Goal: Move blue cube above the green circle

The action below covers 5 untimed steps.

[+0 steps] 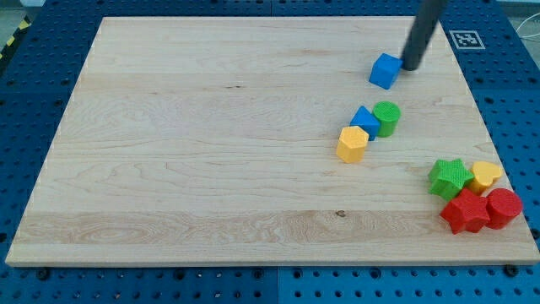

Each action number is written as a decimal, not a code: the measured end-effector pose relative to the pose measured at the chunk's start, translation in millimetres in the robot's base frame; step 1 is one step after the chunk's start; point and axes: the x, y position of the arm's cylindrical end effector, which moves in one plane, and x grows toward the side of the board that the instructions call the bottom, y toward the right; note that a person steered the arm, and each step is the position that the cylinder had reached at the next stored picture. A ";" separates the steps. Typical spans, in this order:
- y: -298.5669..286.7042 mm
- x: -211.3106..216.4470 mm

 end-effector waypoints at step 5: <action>-37.4 88.4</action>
